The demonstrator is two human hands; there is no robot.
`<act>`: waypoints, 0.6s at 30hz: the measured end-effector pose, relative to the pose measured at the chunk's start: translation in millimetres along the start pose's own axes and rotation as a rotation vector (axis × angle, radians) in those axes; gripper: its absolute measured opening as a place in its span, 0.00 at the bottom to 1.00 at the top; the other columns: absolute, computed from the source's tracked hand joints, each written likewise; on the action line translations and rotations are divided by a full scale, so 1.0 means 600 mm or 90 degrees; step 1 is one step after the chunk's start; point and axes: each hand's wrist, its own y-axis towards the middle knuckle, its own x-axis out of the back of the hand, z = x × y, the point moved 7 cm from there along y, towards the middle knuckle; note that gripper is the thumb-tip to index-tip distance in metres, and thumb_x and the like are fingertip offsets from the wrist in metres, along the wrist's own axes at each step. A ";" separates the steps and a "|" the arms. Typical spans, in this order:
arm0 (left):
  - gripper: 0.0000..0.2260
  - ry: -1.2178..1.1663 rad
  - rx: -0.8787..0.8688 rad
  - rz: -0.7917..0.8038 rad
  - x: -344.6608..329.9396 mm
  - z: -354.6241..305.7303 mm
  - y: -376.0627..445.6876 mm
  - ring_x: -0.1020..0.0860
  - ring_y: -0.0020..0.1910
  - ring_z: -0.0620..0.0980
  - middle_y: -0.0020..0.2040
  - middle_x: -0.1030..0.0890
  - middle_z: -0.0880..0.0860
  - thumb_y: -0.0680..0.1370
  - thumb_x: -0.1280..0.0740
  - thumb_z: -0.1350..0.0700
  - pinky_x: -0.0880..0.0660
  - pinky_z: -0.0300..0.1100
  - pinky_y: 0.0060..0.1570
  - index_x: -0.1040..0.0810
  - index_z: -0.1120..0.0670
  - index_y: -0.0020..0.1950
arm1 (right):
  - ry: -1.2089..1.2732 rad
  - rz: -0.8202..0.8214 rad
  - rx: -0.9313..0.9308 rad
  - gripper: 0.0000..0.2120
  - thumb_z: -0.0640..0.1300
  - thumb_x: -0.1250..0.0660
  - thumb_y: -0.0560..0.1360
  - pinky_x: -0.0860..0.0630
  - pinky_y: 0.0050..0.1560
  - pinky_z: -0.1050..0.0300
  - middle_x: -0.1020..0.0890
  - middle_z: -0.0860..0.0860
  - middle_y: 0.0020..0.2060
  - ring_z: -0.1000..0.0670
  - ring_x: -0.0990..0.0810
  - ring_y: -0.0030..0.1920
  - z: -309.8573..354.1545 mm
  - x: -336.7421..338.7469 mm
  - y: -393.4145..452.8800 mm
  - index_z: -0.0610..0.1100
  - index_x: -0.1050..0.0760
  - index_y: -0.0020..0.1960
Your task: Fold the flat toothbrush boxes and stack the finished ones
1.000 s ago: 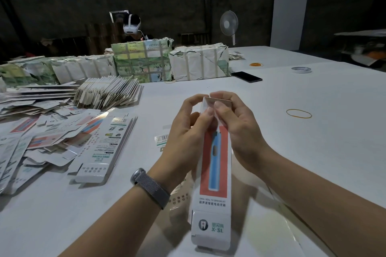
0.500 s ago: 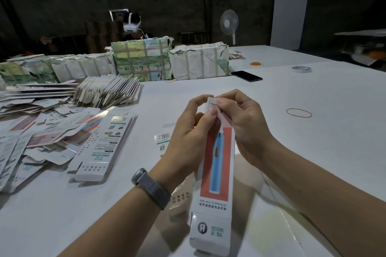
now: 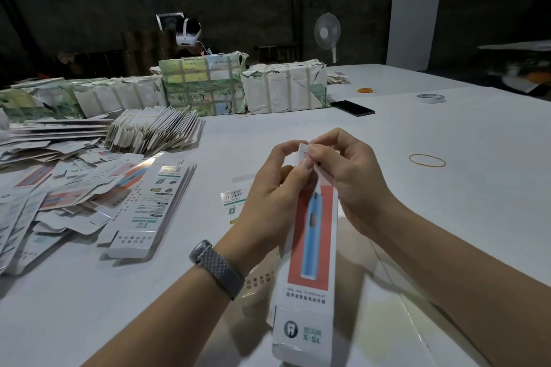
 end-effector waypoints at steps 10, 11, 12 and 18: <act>0.16 -0.012 0.037 0.036 -0.006 0.005 0.000 0.14 0.41 0.50 0.43 0.14 0.48 0.79 0.38 0.41 0.20 0.38 0.40 0.30 0.43 0.65 | 0.050 -0.048 -0.055 0.09 0.40 0.34 0.80 0.20 0.42 0.54 0.19 0.52 0.34 0.51 0.21 0.37 -0.012 0.007 0.002 0.47 0.22 0.41; 0.18 -0.007 0.039 0.044 -0.008 0.005 -0.001 0.14 0.42 0.50 0.44 0.14 0.48 0.77 0.39 0.40 0.19 0.38 0.40 0.30 0.42 0.66 | 0.060 -0.052 -0.063 0.10 0.40 0.34 0.80 0.20 0.41 0.55 0.19 0.52 0.34 0.52 0.20 0.36 -0.014 0.009 0.002 0.48 0.21 0.41; 0.20 -0.003 0.040 0.048 -0.009 0.005 -0.001 0.14 0.42 0.50 0.44 0.14 0.48 0.76 0.39 0.39 0.19 0.39 0.41 0.31 0.42 0.67 | 0.061 -0.053 -0.064 0.12 0.40 0.35 0.80 0.20 0.41 0.56 0.19 0.52 0.34 0.52 0.20 0.36 -0.014 0.010 0.003 0.49 0.21 0.40; 0.14 0.019 0.023 0.049 -0.009 0.002 -0.002 0.14 0.41 0.49 0.44 0.15 0.46 0.82 0.40 0.44 0.20 0.38 0.40 0.34 0.35 0.67 | 0.070 -0.014 -0.050 0.18 0.40 0.38 0.81 0.21 0.40 0.56 0.21 0.52 0.34 0.51 0.22 0.37 -0.008 0.005 -0.001 0.53 0.21 0.36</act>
